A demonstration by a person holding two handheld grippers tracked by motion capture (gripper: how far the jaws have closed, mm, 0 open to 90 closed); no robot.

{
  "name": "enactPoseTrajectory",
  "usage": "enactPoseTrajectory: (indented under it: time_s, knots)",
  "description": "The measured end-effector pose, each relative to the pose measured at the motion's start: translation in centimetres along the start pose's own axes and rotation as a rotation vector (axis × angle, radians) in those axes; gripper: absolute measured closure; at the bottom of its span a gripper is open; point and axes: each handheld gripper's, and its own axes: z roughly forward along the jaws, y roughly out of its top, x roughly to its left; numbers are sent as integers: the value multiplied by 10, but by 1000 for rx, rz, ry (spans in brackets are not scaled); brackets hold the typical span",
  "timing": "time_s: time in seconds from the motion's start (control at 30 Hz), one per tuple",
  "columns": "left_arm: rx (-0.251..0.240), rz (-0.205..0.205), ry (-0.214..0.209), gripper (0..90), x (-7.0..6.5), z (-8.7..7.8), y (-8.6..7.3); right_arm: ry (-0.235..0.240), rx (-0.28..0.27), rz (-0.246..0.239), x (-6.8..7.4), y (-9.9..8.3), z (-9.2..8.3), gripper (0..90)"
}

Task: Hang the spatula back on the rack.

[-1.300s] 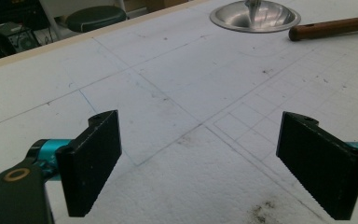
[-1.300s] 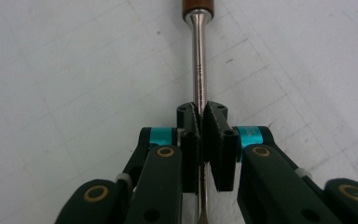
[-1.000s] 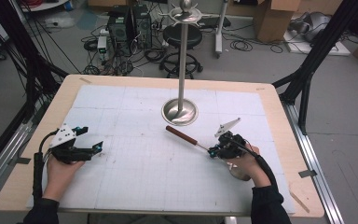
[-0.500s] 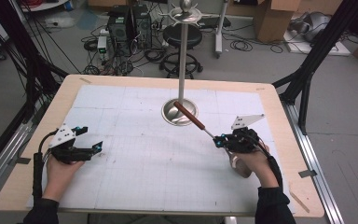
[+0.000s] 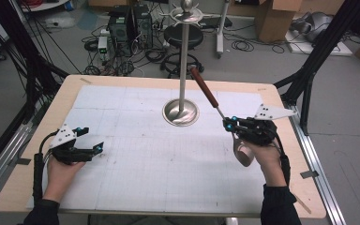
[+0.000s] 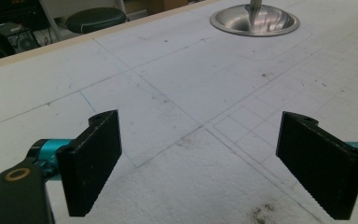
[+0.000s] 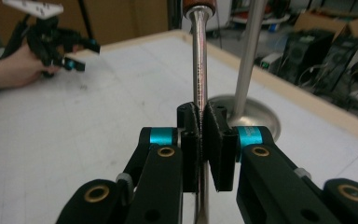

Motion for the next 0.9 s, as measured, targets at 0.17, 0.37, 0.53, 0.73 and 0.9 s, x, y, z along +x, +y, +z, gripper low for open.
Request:
enactPoseTrajectory:
  time_s: [0.17, 0.37, 0.53, 0.73, 0.9]
  knots:
    - [6, -4, -4, 147, 0, 1, -1, -36, -91, -13, -1, 15, -5, 851]
    - [6, -9, -6, 146, 1, 1, -1, -65, -154, -13, -2, 29, -6, 850]
    - [7, -15, -2, 145, 1, 1, -2, -96, -198, -26, -3, 39, -7, 850]
    - [7, -12, -2, 145, 1, 2, -2, -119, -231, -22, -7, 49, -6, 850]
    - [9, -7, -1, 145, 1, 2, -2, -122, -234, -12, -10, 56, 1, 850]
